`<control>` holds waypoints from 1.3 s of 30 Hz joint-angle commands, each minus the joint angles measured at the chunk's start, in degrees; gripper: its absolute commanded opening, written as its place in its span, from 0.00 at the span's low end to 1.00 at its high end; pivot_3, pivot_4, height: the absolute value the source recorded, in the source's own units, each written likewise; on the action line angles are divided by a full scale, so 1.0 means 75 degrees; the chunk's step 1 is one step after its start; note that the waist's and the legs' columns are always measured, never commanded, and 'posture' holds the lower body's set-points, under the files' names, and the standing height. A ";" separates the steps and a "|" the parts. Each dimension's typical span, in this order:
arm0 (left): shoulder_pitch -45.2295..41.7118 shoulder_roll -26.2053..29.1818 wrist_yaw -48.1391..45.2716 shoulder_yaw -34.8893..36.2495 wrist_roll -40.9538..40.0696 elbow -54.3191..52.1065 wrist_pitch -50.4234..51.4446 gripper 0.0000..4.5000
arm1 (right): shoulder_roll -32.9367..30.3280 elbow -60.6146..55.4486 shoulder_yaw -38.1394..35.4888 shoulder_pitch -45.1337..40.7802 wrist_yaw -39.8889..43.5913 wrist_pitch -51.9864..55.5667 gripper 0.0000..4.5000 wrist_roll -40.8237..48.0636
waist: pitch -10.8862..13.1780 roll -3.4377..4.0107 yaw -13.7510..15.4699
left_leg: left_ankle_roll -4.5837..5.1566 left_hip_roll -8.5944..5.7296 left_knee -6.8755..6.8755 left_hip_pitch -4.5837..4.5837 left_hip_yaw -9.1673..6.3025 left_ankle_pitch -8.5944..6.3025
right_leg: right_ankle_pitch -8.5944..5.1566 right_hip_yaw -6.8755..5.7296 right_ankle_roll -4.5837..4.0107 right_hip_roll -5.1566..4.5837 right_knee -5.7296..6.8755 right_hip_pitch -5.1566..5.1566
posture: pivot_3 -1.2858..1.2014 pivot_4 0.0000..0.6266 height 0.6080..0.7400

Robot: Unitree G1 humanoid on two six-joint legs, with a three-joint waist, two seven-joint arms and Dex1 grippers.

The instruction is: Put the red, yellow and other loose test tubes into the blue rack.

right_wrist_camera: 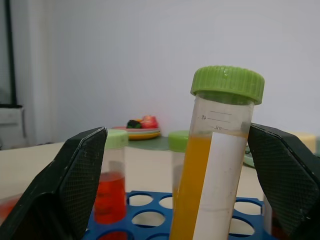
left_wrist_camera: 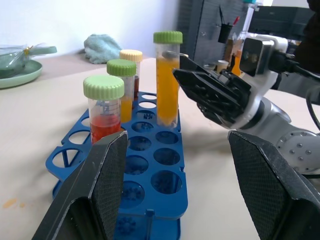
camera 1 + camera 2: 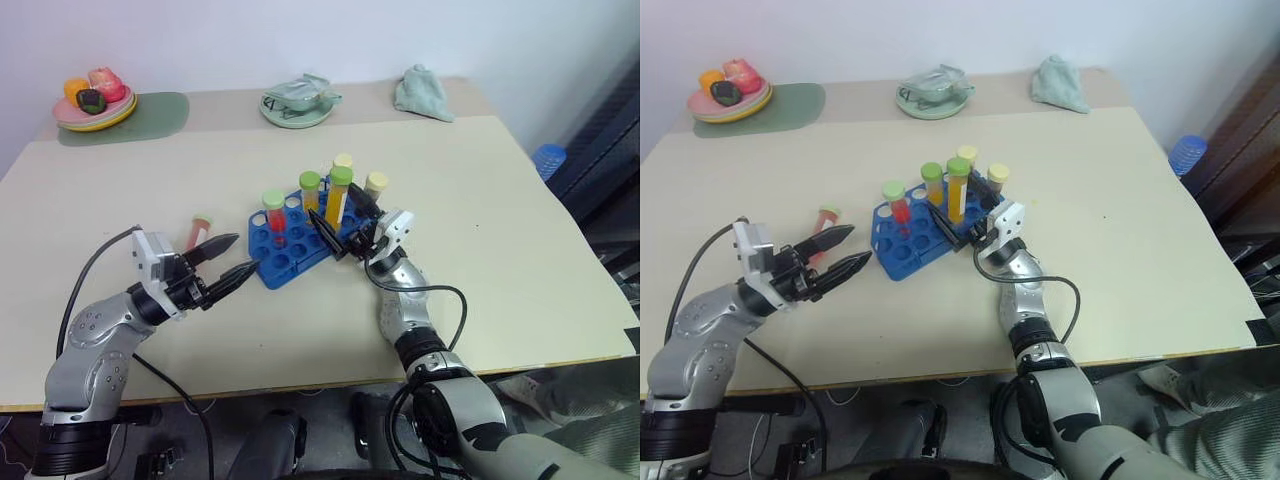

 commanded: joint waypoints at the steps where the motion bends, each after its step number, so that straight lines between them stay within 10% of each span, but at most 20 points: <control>1: -0.0028 -0.0006 0.0061 0.0056 -0.0055 -0.0271 -0.0010 0.73 | -0.0174 -0.0208 0.0130 0.0290 0.0340 0.0079 0.99 0.0034 | 0.0000 0.0000 0.0002 | 0.0000 0.0000 0.0000 0.0000 0.0000 0.0000 | 0.0000 0.0000 0.0000 0.0000 0.0000 0.0001 | 0.52 0.24 1.00; 22: -0.0588 -0.0833 0.2061 0.0970 -0.0954 -0.0163 0.0603 0.73 | -0.1055 -0.3099 0.0270 0.0751 -0.1289 0.0798 0.99 -0.0475 | 0.0013 0.0019 -0.0030 | -0.0011 0.0004 0.0003 -0.0013 0.0004 0.0006 | 0.0000 0.0004 0.0000 -0.0006 0.0008 -0.0020 | 0.52 0.24 1.00; 33: -0.1582 -0.0947 0.5842 0.1332 -0.0199 -0.0306 0.2099 0.73 | -0.4581 -0.7995 0.0370 0.1327 -0.0615 0.7942 0.99 0.1629 | 0.0016 0.0012 0.0045 | -0.0008 0.0007 0.0007 -0.0020 0.0003 0.0004 | 0.0001 0.0004 0.0000 -0.0009 -0.0004 -0.0016 | 0.52 0.24 1.00; 39: -0.2512 -0.0612 0.7971 0.1686 -0.1014 -0.0433 0.5386 0.73 | -0.5990 -0.8919 0.0022 0.0586 -0.0790 1.0994 0.99 0.2790 | 0.0020 -0.0001 0.0043 | -0.0007 0.0011 0.0009 -0.0025 0.0003 0.0002 | 0.0002 0.0004 0.0002 -0.0010 -0.0005 -0.0017 | 0.52 0.24 1.00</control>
